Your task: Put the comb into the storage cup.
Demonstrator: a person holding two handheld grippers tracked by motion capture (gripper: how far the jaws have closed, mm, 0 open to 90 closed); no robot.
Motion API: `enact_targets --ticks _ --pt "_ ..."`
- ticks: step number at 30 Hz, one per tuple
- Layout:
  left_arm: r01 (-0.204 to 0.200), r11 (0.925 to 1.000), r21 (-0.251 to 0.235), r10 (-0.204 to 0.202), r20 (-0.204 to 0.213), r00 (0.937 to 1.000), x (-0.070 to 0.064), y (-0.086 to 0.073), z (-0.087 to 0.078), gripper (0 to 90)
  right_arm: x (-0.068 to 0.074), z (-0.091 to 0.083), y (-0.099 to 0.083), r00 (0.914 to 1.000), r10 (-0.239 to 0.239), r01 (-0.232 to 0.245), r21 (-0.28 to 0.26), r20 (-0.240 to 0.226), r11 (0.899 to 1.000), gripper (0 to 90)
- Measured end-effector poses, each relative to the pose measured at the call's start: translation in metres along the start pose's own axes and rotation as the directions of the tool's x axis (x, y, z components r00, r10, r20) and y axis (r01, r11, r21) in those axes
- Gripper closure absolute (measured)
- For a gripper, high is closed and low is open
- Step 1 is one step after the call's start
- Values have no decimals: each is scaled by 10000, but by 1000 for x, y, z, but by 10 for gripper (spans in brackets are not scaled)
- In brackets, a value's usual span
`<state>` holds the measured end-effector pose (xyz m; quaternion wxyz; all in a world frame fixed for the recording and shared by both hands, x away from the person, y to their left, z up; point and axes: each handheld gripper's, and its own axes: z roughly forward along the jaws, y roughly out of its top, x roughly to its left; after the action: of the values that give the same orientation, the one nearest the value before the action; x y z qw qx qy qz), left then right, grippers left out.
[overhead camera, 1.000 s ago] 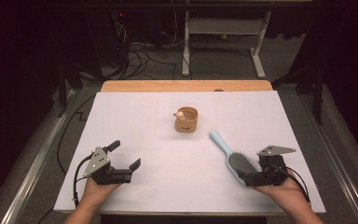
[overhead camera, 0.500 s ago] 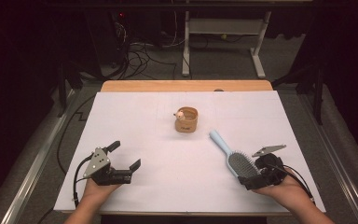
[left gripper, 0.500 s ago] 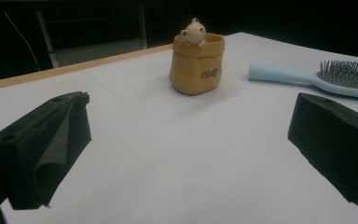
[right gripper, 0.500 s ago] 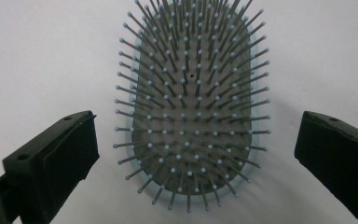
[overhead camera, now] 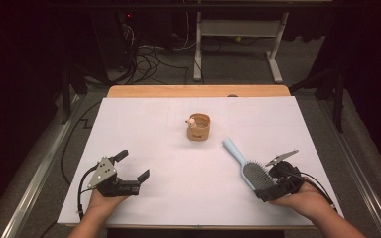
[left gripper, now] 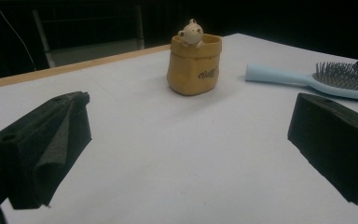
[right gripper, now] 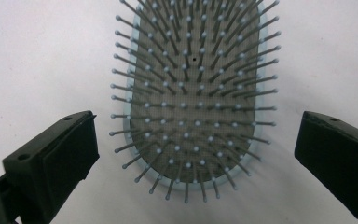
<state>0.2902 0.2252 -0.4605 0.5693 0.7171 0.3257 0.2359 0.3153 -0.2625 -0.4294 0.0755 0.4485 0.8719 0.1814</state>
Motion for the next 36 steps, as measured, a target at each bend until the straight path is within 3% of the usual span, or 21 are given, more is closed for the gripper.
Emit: enact_targets --ticks 23,36 --pt "-99 9999 -52 99 61 9999 -1 -1 -1 5 -3 16 37 9987 -451 418 1298 227 9907 0" --pt "-105 9999 -53 106 168 9998 -1 -1 0 4 -1 29 49 9976 -585 515 1677 375 9845 0"
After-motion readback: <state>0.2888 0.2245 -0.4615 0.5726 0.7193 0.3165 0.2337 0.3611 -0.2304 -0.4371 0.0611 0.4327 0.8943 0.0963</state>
